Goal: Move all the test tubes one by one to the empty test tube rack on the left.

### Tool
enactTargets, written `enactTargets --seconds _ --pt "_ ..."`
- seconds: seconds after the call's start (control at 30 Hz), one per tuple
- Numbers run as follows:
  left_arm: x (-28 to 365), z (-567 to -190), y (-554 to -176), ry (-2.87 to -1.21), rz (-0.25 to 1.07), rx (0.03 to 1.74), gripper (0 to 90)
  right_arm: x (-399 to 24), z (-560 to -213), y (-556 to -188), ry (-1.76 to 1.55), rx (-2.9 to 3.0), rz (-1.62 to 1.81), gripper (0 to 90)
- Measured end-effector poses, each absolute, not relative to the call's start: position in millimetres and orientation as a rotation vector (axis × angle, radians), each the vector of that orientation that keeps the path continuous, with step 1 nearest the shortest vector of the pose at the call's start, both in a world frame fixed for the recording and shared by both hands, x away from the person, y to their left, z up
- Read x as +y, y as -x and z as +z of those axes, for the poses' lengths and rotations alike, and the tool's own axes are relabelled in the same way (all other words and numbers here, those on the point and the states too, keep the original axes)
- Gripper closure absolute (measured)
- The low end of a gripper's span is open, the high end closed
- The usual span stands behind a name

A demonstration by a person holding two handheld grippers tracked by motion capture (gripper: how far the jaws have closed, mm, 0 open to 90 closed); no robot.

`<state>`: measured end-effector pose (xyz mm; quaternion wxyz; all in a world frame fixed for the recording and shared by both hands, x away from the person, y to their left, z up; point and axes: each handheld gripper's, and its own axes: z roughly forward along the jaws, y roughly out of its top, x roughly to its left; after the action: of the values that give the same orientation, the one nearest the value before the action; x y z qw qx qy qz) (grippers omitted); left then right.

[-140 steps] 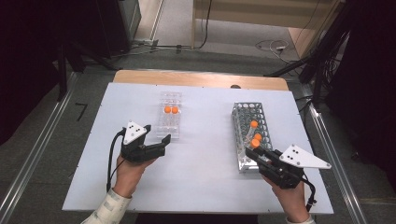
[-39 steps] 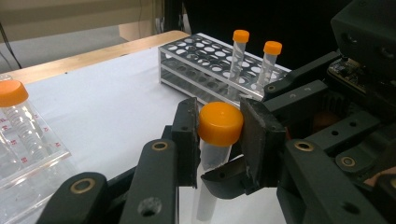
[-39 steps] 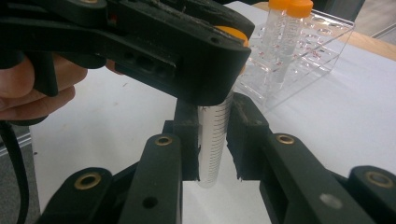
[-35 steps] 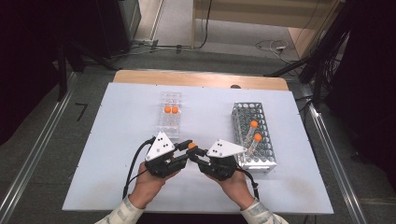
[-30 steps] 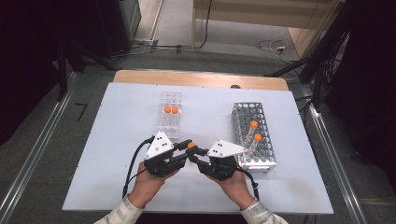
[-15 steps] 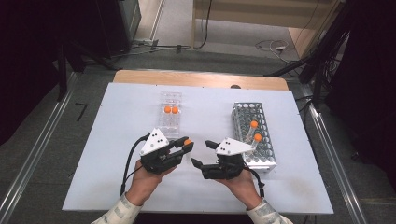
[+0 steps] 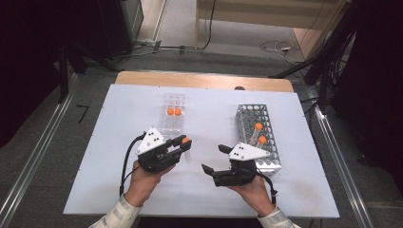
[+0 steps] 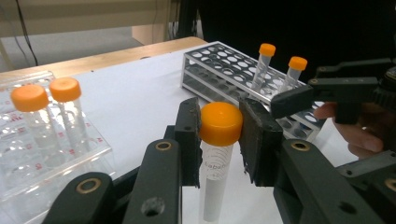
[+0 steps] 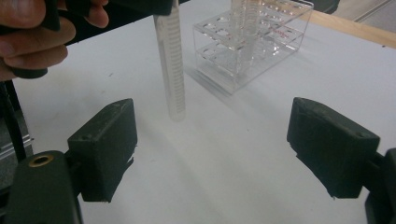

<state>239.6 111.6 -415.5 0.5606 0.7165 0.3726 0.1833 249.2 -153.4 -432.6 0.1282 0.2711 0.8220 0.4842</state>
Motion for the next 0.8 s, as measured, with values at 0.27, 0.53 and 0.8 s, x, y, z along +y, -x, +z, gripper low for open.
enactTargets --seconds 0.27,0.53,0.8 --pt "119.6 -410.3 -245.3 -1.67 0.447 0.899 70.4 -170.7 -433.5 -241.4 -0.807 2.378 1.392 14.6" --pt "125.7 -403.7 -253.7 -1.656 0.478 0.923 70.4 -193.2 -435.3 -231.1 -0.836 2.361 1.38 14.6" --pt "131.3 -402.0 -261.1 -1.645 0.499 0.956 70.4 -218.2 -437.4 -225.7 -0.885 2.337 1.363 14.6"
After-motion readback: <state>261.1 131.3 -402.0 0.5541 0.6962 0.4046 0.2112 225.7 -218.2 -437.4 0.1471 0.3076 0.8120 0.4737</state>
